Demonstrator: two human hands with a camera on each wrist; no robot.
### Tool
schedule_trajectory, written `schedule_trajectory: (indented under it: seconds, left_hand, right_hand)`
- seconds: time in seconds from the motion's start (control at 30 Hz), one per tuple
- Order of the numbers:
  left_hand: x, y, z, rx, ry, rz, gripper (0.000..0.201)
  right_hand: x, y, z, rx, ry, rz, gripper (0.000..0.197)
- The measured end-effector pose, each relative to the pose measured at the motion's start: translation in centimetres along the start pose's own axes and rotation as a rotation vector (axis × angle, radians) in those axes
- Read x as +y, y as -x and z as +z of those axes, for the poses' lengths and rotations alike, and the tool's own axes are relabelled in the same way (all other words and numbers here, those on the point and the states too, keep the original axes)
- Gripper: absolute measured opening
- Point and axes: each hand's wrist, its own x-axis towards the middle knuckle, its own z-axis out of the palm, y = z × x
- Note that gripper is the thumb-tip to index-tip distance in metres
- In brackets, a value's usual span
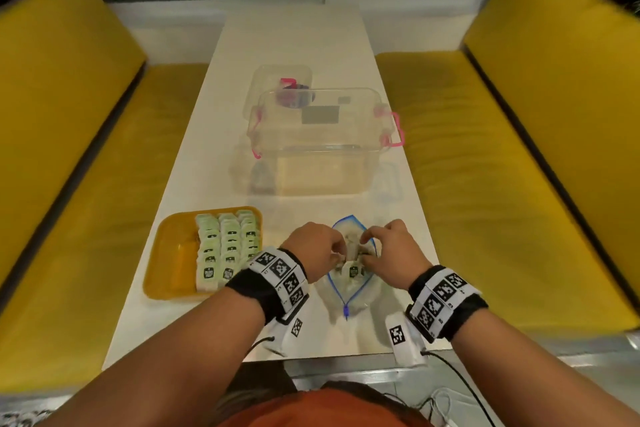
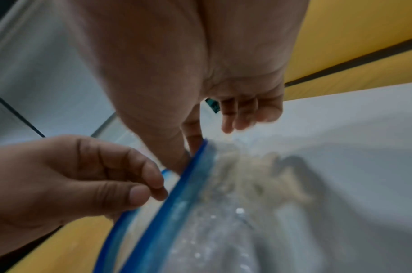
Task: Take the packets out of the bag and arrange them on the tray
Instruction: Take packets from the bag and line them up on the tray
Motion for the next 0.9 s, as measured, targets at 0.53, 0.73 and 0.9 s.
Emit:
schedule_trajectory:
  seconds: [0.53, 0.73, 0.9]
  left_hand:
    - [1.0, -1.5, 3.4, -0.107, -0.134, -0.120, 0.026]
    - [2.0, -1.6, 2.0, 0.016, -0.117, -0.067, 0.015]
    - [1.9, -1.5, 0.3, 0.156, 0.052, 0.058, 0.013]
  right_hand:
    - [4.3, 1.6, 2.1, -0.112, -0.197, -0.028, 0.076]
    - [4.2, 1.3, 1.7, -0.089, -0.193, -0.054, 0.070]
    - [4.4, 1.1, 1.1, 0.058, -0.270, -0.140, 0.052]
